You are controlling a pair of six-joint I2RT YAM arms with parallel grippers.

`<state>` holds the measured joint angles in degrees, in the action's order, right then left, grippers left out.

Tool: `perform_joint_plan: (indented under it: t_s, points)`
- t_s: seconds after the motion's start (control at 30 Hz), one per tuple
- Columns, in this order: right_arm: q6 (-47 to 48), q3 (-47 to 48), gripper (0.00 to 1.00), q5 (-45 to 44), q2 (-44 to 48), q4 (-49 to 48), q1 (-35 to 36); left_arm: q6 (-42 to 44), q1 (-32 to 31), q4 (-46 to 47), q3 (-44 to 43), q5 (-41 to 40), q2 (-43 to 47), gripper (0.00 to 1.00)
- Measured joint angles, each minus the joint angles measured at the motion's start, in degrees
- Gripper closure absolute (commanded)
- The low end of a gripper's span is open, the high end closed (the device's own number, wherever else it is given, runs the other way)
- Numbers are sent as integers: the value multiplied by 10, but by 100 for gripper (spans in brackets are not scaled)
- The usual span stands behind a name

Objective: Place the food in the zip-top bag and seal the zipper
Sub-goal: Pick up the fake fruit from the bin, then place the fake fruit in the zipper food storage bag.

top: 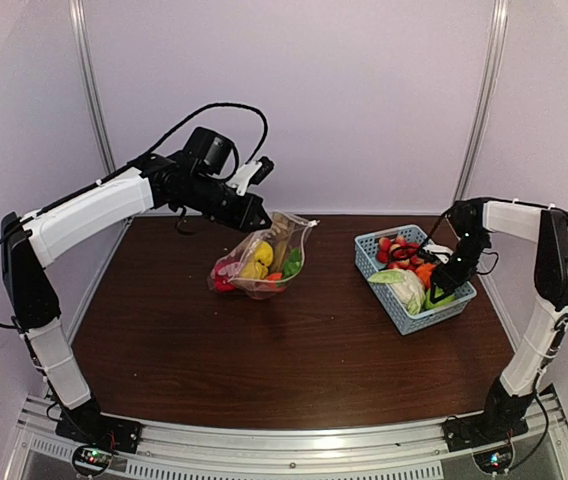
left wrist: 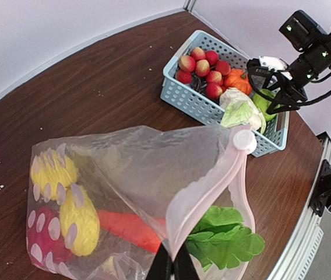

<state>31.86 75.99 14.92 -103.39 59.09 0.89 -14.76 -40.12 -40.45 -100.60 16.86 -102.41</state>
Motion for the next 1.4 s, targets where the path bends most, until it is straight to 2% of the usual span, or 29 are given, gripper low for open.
perform_joint_plan:
  t_s: [0.3, 0.53, 0.7, 0.9, 1.0, 1.13, 1.4]
  points:
    - [-3, 87, 54, 12, 89, 50, 0, -1, 0, 1, 0, -1, 2, 100]
    - [11, 141, 54, 118, 127, 69, 19, -10, 0, 1, -2, -1, 1, 100]
    - [9, 220, 53, 221, 135, 51, 102, -26, 0, 8, -15, 6, -9, 100]
    - [-22, 253, 52, 310, 151, -15, 223, -50, 0, 18, -26, 25, -19, 100]
    - [-58, 260, 52, 343, 150, -62, 261, -58, 0, 19, -31, 31, -19, 100]
    - [-107, 261, 52, 372, 135, -127, 304, -69, 0, 31, -32, 44, -19, 100]
    - [-137, 282, 51, 381, 28, -163, 358, -78, 0, 32, -41, 61, -19, 100]
